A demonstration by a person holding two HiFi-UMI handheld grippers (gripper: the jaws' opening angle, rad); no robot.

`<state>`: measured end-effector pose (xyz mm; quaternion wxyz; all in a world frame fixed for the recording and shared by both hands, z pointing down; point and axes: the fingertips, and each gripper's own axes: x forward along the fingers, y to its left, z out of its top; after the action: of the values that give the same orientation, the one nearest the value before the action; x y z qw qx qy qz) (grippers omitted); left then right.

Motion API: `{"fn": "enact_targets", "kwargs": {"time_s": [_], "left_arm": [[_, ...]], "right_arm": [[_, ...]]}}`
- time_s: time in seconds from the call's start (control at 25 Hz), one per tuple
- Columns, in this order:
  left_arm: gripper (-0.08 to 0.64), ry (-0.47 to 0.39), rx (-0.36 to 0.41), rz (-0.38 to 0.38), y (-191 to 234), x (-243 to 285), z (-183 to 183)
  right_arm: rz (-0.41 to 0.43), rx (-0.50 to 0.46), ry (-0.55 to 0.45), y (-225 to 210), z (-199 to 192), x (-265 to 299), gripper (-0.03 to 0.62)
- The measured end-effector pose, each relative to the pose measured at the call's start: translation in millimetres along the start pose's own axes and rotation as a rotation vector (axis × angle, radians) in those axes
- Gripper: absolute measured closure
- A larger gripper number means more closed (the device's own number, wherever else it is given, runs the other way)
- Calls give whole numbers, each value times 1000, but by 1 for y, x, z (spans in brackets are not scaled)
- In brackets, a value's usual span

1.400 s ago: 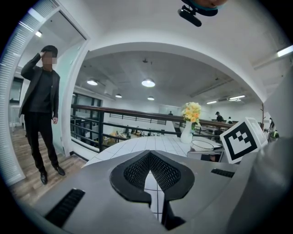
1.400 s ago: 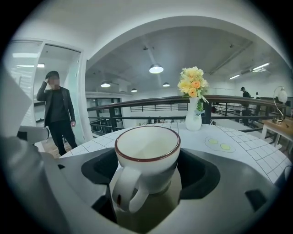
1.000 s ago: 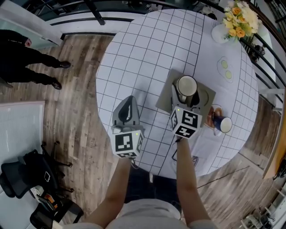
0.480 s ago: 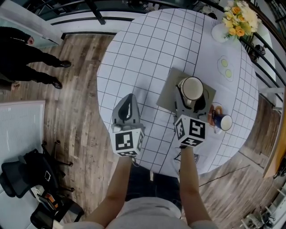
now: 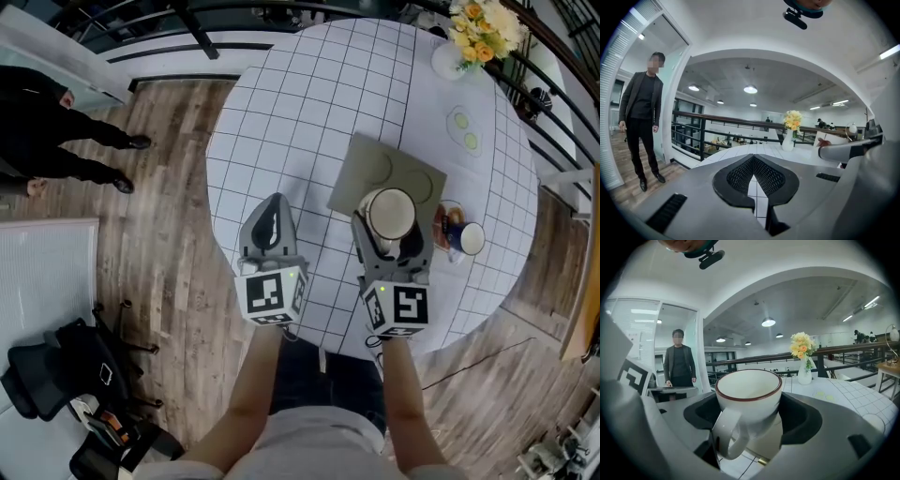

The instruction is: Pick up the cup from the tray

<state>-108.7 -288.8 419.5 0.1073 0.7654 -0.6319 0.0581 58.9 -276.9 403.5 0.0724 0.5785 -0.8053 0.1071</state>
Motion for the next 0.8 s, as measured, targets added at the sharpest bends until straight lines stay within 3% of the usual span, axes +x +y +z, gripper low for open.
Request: {"fn": "enact_targets", "kwargs": {"time_s": [0.36, 0.6, 0.8], "left_arm": [[554, -5, 25, -33, -12, -19, -9], [554, 1, 40, -36, -13, -27, -16], [554, 2, 49, -44, -13, -27, -21]], "right_arm": [[37, 36, 98, 38, -74, -25, 238], [20, 19, 170, 37, -122, -23, 237], [11, 22, 183, 32, -140, -18, 238]]}}
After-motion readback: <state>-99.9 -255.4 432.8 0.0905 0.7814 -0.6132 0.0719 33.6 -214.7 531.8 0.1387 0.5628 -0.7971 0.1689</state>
